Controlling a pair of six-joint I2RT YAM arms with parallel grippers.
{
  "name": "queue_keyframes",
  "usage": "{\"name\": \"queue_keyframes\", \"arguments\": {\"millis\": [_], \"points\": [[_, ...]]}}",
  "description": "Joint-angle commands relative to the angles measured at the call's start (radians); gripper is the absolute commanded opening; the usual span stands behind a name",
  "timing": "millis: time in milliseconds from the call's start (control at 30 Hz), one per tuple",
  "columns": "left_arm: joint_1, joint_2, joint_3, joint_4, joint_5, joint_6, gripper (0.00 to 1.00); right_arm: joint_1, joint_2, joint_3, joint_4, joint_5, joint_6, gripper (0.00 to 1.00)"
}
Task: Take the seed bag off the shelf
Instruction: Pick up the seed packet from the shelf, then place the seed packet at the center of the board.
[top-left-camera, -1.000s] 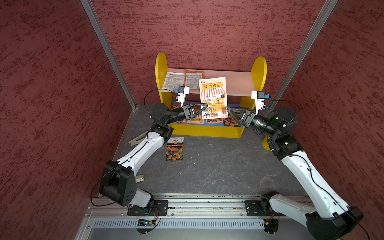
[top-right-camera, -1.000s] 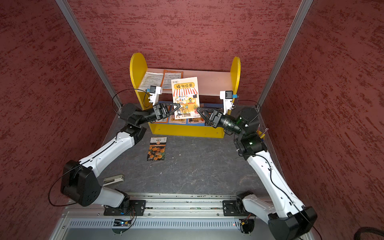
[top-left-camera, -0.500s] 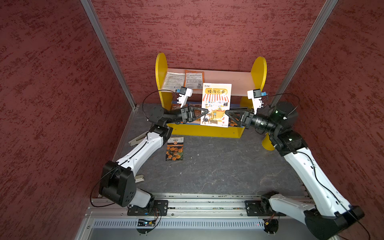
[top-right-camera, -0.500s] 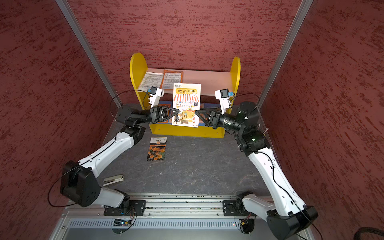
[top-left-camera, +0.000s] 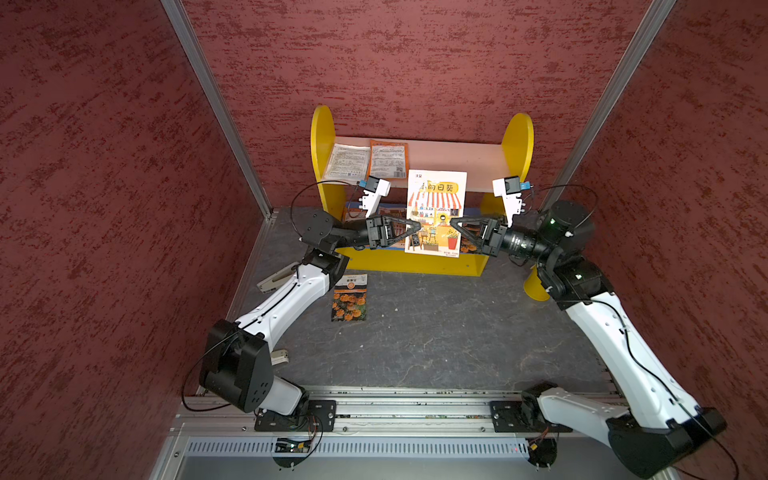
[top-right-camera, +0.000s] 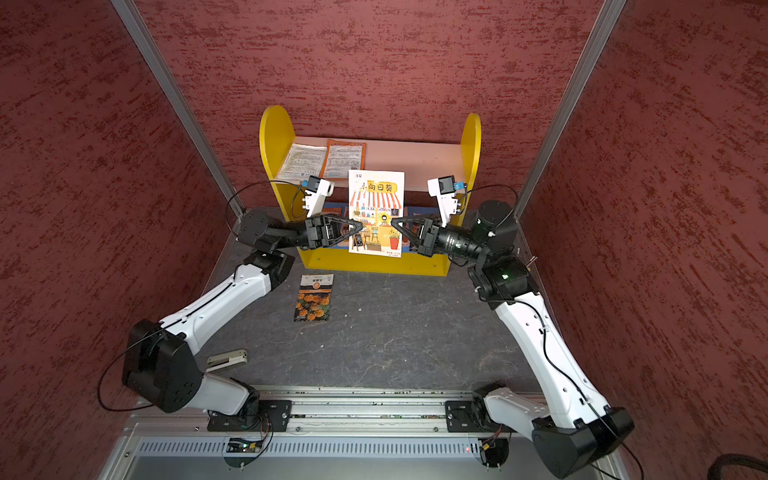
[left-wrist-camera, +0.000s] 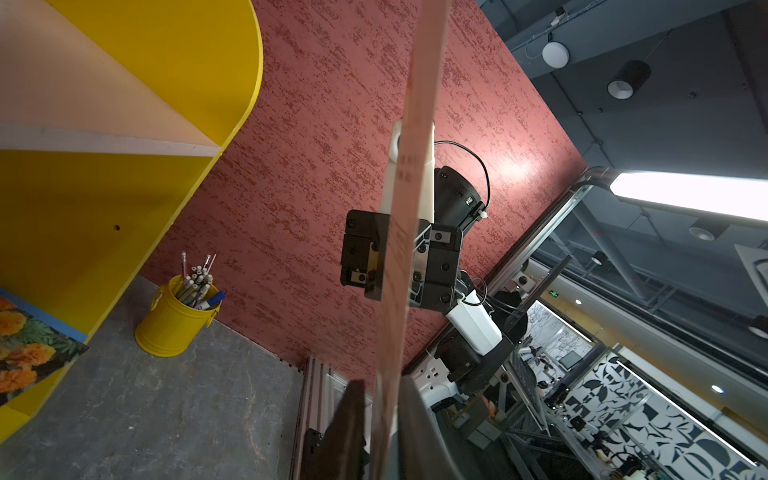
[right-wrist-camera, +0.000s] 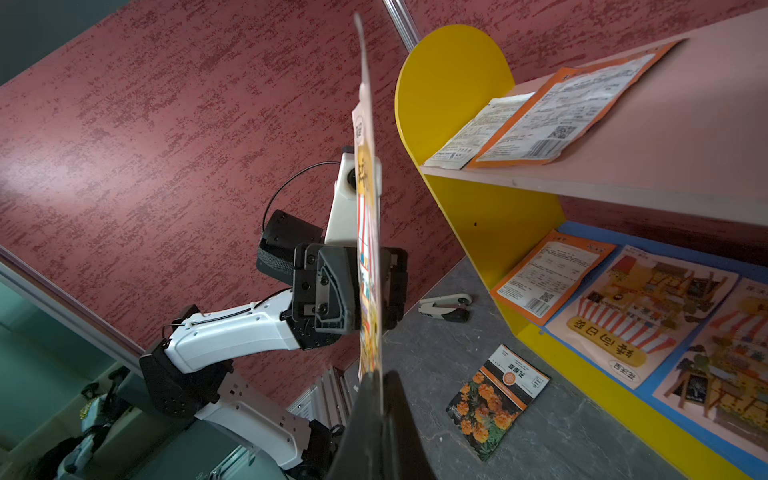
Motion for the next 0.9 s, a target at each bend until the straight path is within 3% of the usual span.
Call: {"name": "queue_keyframes", "arguments": {"millis": [0,133,167,333,533,667,867], "points": [[-0.003,-0.011,0.012,-0.101,-0.014,0.076,0.52,0.004,-0.003,-0.003,0.064,-0.019,0.028,0.0],[0.038,-0.07,0.017,-0.377,-0.065,0.226,0.95,0.004,-0.028,-0.044,0.035,0.036,0.033,0.0],[0.056,-0.098,0.013,-0.473,-0.094,0.283,1.0,0.004,-0.037,-0.063,0.024,0.062,0.042,0.0],[0.113,-0.231,0.016,-0.882,-0.213,0.542,1.0,0.031,-0.063,-0.205,-0.003,0.163,0.087,0.0],[0.109,-0.362,0.036,-1.255,-0.385,0.775,1.0,0.105,-0.031,-0.366,0.009,0.258,0.108,0.0],[0.104,-0.428,0.005,-1.37,-0.536,0.802,1.0,0.161,0.035,-0.436,0.072,0.296,0.142,0.0],[0.094,-0.483,-0.053,-1.442,-0.659,0.77,1.0,0.236,0.161,-0.489,0.193,0.331,0.195,0.0]]}}
